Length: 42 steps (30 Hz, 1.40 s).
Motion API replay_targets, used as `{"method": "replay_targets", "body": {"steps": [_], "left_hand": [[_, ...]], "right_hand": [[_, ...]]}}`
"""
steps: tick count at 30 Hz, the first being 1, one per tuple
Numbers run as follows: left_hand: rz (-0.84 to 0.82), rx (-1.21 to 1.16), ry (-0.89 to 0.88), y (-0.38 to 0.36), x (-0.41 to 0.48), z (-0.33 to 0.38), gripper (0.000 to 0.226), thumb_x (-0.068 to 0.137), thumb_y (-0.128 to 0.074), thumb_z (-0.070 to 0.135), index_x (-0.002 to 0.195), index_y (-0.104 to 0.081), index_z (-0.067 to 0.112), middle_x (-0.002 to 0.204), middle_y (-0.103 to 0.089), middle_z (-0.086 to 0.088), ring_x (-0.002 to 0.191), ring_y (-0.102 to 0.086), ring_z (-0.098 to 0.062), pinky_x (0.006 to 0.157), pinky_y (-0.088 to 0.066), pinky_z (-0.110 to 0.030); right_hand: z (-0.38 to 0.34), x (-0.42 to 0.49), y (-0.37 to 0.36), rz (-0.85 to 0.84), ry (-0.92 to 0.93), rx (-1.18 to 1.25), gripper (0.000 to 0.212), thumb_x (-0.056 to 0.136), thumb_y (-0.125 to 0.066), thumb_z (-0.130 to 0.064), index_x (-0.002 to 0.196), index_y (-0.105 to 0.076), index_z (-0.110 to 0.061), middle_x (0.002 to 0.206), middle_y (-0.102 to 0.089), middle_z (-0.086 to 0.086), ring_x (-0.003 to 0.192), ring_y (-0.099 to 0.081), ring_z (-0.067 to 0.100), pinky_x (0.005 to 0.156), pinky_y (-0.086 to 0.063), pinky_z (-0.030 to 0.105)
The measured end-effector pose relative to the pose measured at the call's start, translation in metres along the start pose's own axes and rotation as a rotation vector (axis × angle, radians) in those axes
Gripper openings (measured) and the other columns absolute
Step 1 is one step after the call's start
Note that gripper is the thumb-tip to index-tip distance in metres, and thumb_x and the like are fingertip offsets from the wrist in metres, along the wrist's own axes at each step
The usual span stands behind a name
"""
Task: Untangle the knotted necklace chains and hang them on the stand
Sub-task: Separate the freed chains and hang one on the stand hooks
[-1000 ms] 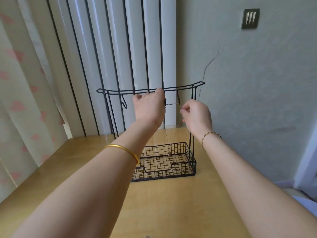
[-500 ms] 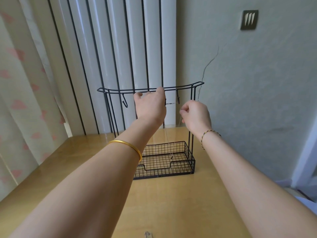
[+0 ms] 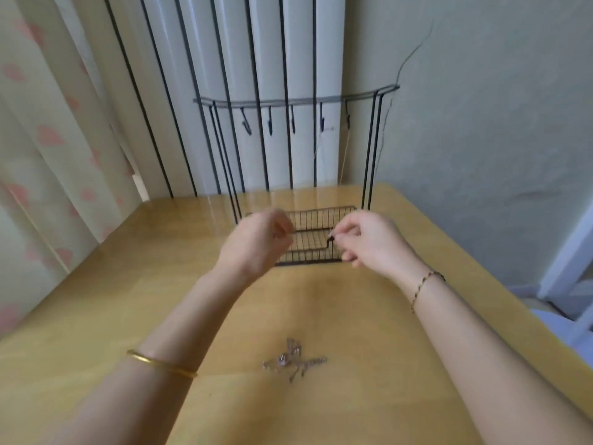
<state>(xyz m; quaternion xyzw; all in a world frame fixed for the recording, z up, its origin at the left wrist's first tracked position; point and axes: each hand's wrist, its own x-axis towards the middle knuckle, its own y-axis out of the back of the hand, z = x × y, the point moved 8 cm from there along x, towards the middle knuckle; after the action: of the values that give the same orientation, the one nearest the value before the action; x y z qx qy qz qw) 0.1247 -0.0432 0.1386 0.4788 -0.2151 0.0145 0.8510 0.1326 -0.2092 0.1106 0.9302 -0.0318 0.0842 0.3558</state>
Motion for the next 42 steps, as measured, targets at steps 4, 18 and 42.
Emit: {"method": "replay_targets", "body": {"steps": [4, 18, 42], "left_hand": [[-0.564, -0.036, 0.108, -0.065, -0.054, -0.025, 0.009, 0.081, -0.068, 0.011, 0.088, -0.072, 0.008, 0.087, -0.070, -0.007, 0.085, -0.066, -0.024, 0.078, -0.053, -0.033], [-0.686, 0.256, 0.189, -0.083, -0.097, -0.045, 0.023, 0.086, -0.066, 0.021, 0.105, -0.069, 0.010, 0.107, -0.067, -0.007, 0.098, -0.060, -0.025, 0.070, -0.041, -0.025], [-0.402, -0.831, 0.461, -0.051, -0.089, -0.060, 0.014, 0.091, -0.053, 0.005, 0.079, -0.055, 0.011, 0.064, -0.048, 0.001, 0.050, -0.047, -0.008, 0.067, -0.051, -0.030]], "right_hand": [[0.016, -0.046, -0.071, -0.487, -0.076, -0.080, 0.005, 0.088, -0.059, -0.011, 0.087, -0.063, -0.011, 0.080, -0.069, 0.012, 0.064, -0.065, 0.020, 0.059, -0.055, 0.032], [0.004, -0.068, -0.107, -0.547, 0.028, -0.233, 0.014, 0.082, -0.067, -0.013, 0.074, -0.061, -0.023, 0.073, -0.062, -0.002, 0.060, -0.056, 0.014, 0.057, -0.051, 0.029], [0.003, -0.056, -0.099, -0.370, -0.066, 0.443, 0.008, 0.089, -0.055, -0.013, 0.083, -0.060, -0.013, 0.089, -0.071, -0.001, 0.092, -0.065, 0.013, 0.079, -0.053, 0.032]]}}
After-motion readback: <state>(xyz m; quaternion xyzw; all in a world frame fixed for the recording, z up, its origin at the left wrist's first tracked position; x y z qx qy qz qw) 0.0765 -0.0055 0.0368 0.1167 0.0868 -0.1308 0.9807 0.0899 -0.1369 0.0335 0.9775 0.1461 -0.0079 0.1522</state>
